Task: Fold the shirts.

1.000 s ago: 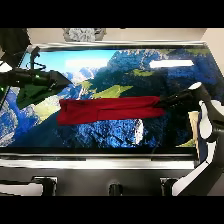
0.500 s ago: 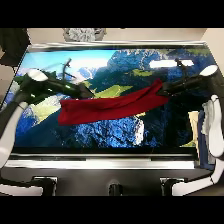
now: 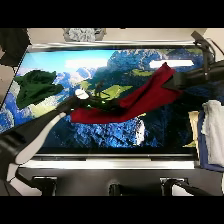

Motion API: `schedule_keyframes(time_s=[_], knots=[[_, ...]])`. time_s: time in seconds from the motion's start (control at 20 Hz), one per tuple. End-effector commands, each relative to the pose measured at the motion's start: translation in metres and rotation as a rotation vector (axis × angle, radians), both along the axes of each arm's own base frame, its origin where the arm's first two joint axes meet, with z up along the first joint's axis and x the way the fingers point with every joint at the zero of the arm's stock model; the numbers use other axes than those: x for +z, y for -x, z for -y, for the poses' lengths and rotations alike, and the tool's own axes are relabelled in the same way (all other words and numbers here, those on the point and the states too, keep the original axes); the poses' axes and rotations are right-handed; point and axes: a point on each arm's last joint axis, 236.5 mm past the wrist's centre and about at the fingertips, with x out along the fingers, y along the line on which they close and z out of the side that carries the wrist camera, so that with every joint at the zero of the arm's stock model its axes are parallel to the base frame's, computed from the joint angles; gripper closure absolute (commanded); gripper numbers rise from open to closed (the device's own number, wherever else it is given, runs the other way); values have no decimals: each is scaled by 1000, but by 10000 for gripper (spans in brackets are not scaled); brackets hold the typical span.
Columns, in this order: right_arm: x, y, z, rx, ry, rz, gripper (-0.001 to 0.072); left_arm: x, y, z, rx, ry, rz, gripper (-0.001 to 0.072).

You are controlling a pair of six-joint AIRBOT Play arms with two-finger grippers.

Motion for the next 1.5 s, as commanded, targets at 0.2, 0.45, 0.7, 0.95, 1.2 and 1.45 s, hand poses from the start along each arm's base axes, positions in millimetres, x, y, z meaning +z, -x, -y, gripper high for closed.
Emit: schedule_keyframes(time_s=[0.2, 0.45, 0.7, 0.95, 1.2, 1.45], knots=[[27, 20, 7, -45, 55, 60, 657, -23, 22, 113, 71, 273, -269, 681], [24, -6, -9, -46, -39, 76, 657, -2, 8, 50, -81, 124, -101, 685], [-1, -30, -89, 75, -72, 90, 657, 89, -47, -117, 9, -166, 237, 684], [-49, -38, -215, 204, -190, 39, 657, 200, -71, -267, 305, -194, 421, 682], [-134, -37, -295, 215, -236, -103, 653, 237, -52, -326, 394, -231, 472, 682], [-170, -38, -337, 167, -348, -190, 18, 233, -45, -320, 346, -251, 478, 682]])
